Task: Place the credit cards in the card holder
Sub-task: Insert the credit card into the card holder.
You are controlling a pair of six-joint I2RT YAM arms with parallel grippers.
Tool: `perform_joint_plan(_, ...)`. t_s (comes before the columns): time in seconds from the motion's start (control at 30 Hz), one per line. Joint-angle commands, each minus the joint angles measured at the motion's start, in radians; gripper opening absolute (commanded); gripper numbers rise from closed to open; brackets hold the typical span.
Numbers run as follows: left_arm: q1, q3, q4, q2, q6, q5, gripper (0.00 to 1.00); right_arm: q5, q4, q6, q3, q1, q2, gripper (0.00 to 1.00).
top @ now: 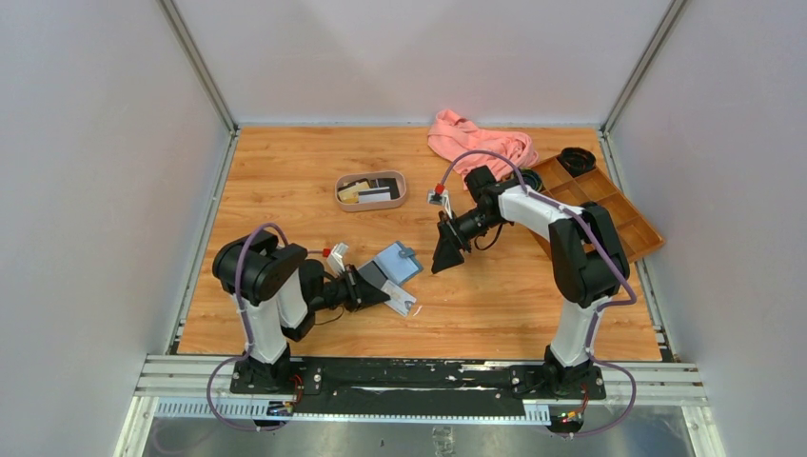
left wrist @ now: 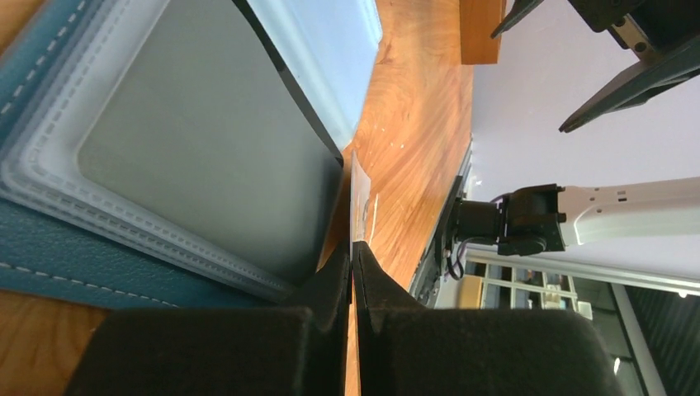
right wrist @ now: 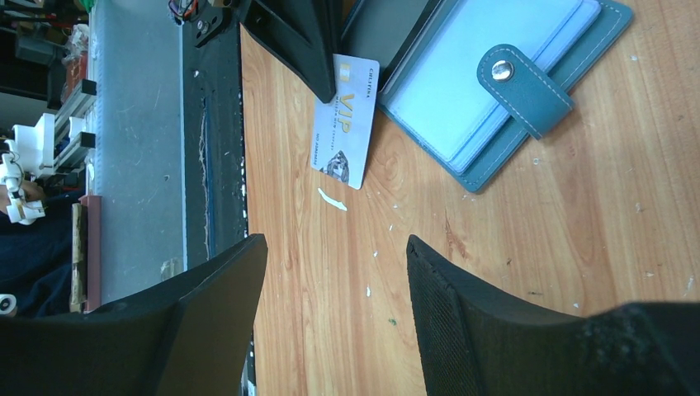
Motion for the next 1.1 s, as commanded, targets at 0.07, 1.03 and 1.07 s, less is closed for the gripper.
perform_joint_plan(0.07, 0.009, -0.011, 0.128, -0.032, -0.022, 0.001, 0.0, 0.011, -0.009, 0.012, -0.01, -0.005, 0.027, 0.66)
perform_joint_plan(1.03, 0.171, 0.203, -1.082, -0.656, 0.362, -0.012, 0.0, 0.07, 0.062, 0.099, -0.013, 0.003, 0.029, 0.66)
perform_joint_plan(1.07, 0.172, 0.207, -1.083, -0.654, 0.361, -0.009, 0.0, 0.07, 0.063, 0.099, -0.012, 0.003, 0.029, 0.66)
